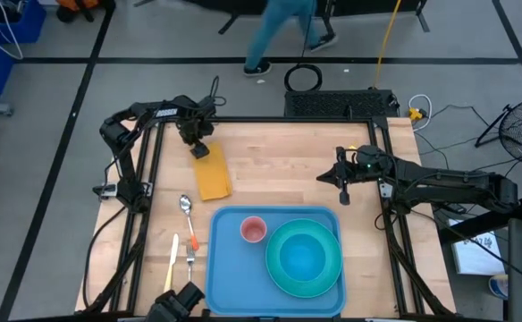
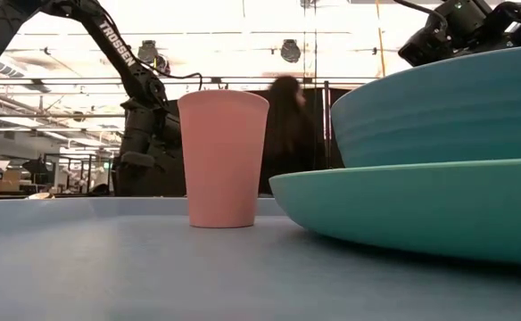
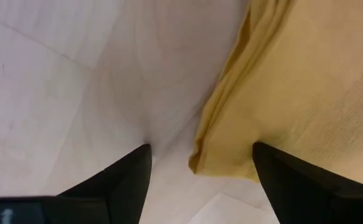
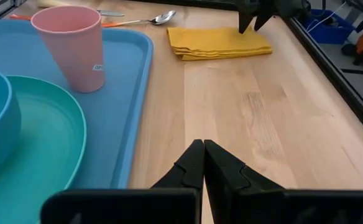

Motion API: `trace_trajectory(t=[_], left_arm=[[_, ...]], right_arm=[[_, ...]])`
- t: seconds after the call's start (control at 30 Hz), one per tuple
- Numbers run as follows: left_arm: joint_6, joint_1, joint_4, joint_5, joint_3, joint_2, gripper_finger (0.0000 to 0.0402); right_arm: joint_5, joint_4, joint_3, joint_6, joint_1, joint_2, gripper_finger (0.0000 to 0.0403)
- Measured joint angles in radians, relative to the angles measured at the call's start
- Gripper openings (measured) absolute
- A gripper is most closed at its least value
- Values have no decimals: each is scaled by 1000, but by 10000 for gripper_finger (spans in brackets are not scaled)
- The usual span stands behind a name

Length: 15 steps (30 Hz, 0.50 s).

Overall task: Set up tray
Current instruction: Put the yellow napkin on the blue serving tray to the left of the blue plate

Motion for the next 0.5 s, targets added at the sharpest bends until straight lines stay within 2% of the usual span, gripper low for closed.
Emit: trace_trajectory(t=[0.13,0.4,0.5], left_arm=[[-37,-2,26,8,0,0,233],[-90,-9,33,74,0,0,25],[-123,-25,34,45,0,-2,15]], right_arm=[[0,9,0,-7,0,0,1],[0,9,0,-19,0,0,1],[0,9,0,-19,0,0,1]])
